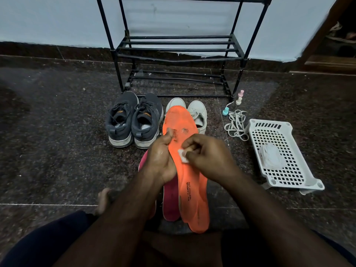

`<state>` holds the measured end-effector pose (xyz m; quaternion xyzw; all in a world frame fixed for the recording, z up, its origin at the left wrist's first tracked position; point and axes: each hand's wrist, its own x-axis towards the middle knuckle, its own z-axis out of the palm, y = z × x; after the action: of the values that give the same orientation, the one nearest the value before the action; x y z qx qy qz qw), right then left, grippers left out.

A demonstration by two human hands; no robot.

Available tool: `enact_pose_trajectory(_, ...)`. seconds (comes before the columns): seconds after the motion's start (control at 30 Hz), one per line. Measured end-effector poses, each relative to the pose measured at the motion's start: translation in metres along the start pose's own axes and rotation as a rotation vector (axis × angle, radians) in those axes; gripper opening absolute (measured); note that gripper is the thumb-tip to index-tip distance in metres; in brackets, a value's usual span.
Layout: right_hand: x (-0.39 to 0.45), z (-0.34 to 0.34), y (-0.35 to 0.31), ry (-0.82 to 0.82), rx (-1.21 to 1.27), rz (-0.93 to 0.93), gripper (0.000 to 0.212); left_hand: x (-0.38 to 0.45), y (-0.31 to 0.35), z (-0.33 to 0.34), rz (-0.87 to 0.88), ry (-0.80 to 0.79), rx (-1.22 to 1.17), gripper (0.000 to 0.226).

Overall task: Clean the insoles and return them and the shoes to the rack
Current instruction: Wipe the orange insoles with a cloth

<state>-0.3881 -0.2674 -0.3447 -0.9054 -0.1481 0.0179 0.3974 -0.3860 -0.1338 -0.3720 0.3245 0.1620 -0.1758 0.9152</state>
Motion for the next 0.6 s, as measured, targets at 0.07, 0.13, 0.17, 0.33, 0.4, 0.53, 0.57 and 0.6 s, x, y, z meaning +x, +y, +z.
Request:
enact_pose_trajectory(0.07, 0.007, -0.008, 0.006, 0.116, 0.053, 0.003, 0.025, -0.001, 0.001, 0.001, -0.013, -0.043, -0.031, 0.058)
enact_pose_trajectory(0.13, 0.012, -0.013, 0.009, 0.195, 0.086, 0.002, 0.028, 0.000, -0.001, -0.002, -0.018, -0.073, -0.053, 0.059)
enact_pose_trajectory(0.17, 0.014, -0.015, 0.010, 0.228, 0.095, 0.008, 0.027, 0.001, -0.002, -0.004, -0.015, -0.072, -0.057, 0.057)
enact_pose_trajectory(0.33, 0.020, -0.014, 0.010, 0.320, 0.146, 0.000, 0.023, 0.007, -0.005, -0.008, -0.028, -0.091, -0.028, 0.049)
enact_pose_trajectory(0.4, 0.021, -0.011, 0.010, 0.351, 0.128, -0.058, 0.021, 0.008, -0.006, -0.008, -0.047, -0.113, -0.014, 0.049)
enact_pose_trajectory(0.53, 0.021, -0.004, 0.005, 0.411, 0.076, -0.169, 0.020, 0.007, -0.010, -0.006, -0.049, -0.161, -0.033, 0.053)
enact_pose_trajectory(0.57, 0.023, -0.002, 0.004, 0.427, 0.034, -0.200, 0.020, 0.006, -0.011, -0.005, -0.055, -0.165, -0.029, 0.056)
enact_pose_trajectory(0.6, 0.026, -0.001, 0.005, 0.433, -0.006, -0.221, 0.019, 0.005, -0.012, -0.004, -0.060, -0.162, -0.019, 0.057)
